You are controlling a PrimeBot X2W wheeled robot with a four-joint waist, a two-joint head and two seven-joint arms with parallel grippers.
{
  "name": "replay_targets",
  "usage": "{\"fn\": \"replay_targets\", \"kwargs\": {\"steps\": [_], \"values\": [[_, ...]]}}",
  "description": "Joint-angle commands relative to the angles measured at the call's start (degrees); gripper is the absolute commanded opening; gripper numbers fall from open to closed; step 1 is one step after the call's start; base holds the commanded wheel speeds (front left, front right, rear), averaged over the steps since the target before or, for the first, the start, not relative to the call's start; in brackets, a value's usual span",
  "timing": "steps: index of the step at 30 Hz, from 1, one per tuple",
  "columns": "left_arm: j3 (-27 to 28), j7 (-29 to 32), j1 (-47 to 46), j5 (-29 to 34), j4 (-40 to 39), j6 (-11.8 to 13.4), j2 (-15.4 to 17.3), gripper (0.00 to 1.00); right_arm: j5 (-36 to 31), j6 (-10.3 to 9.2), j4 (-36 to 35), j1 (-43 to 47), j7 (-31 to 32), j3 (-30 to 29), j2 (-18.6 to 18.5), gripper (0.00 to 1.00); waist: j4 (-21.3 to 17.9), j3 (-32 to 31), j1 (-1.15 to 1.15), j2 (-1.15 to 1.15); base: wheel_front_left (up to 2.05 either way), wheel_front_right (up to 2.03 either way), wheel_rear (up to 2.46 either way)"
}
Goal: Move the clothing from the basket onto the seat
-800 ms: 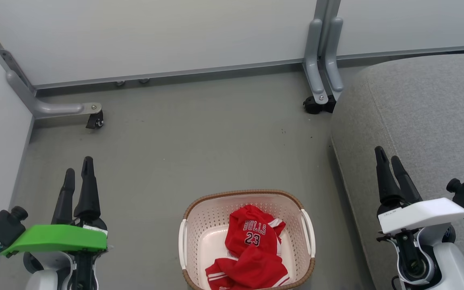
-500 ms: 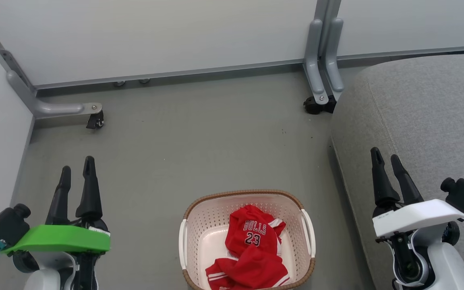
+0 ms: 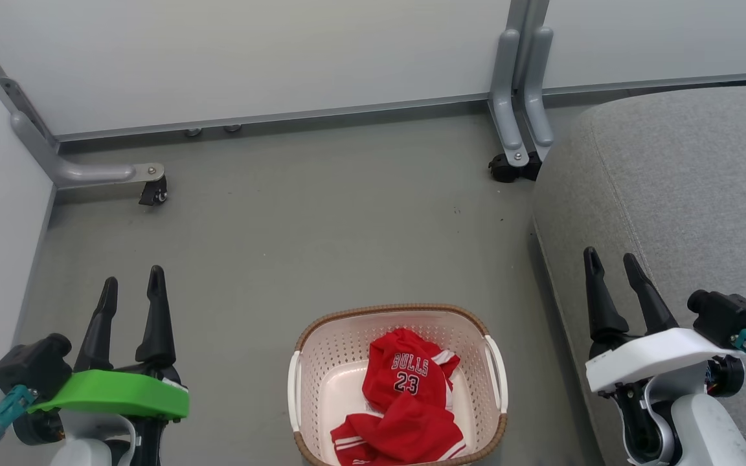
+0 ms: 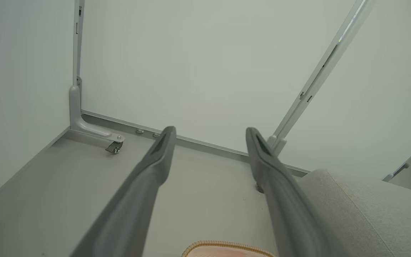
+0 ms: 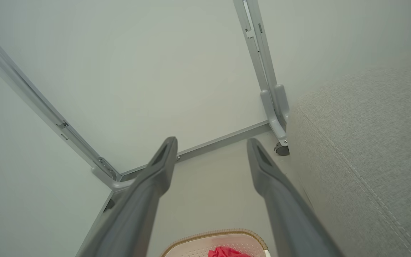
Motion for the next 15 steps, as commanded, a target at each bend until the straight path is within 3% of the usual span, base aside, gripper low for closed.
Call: {"fn": "replay_targets", "kwargs": {"steps": [1,15], "values": [[0.1,-0.6,0.0,1.9,-0.2,-0.2,0.6,1.0,-1.9,0.02,-0.3,-1.3,-0.4,0.2,0.0,1.0,0.0,0.0,0.0,0.0,0.0,0.0,0.0],[-0.3,-2.6,0.6,10.0,2.9,-0.3,0.6,1.0,-9.0,0.02,0.7,-0.5,-0.4,0.8,0.5,1.0,0.1,-0.1,0.0,0.0,0.0,0.0,0.0]]}}
